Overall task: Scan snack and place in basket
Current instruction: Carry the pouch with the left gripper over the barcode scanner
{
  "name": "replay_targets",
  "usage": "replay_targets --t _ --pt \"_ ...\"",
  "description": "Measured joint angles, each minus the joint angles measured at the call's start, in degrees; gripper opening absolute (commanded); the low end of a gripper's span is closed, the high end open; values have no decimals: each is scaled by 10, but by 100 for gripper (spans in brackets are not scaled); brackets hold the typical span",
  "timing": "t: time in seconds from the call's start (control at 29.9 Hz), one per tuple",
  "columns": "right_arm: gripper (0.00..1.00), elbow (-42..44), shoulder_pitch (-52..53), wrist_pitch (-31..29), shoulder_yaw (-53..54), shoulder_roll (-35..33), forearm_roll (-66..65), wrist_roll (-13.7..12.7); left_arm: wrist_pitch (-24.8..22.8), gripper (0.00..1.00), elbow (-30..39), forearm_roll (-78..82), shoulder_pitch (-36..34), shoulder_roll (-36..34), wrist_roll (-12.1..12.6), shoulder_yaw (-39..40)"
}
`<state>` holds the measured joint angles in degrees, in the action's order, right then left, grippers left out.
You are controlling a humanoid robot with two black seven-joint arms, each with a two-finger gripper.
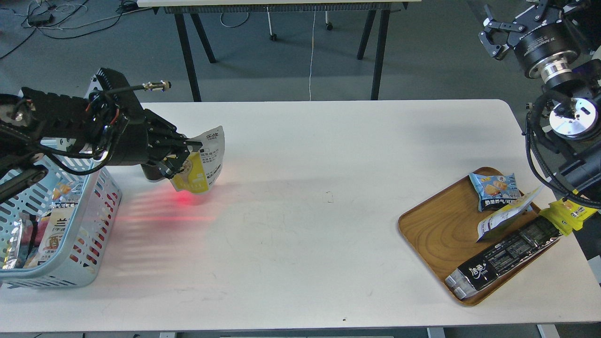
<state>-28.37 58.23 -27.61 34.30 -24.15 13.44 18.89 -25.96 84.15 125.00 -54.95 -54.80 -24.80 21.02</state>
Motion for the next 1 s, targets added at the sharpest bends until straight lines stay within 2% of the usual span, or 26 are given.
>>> replay_targets --t 0.37,0.57,1.0 --pt "99 -9 2 2 0 -5 0 0 1 0 -15 0 15 -7 -1 -2" --pt "99 -8 2 2 0 -5 0 0 1 0 -15 0 16 -9 -14 0" --pt "99 -9 2 2 -1 -5 0 0 1 0 -11 0 11 -15 -16 6"
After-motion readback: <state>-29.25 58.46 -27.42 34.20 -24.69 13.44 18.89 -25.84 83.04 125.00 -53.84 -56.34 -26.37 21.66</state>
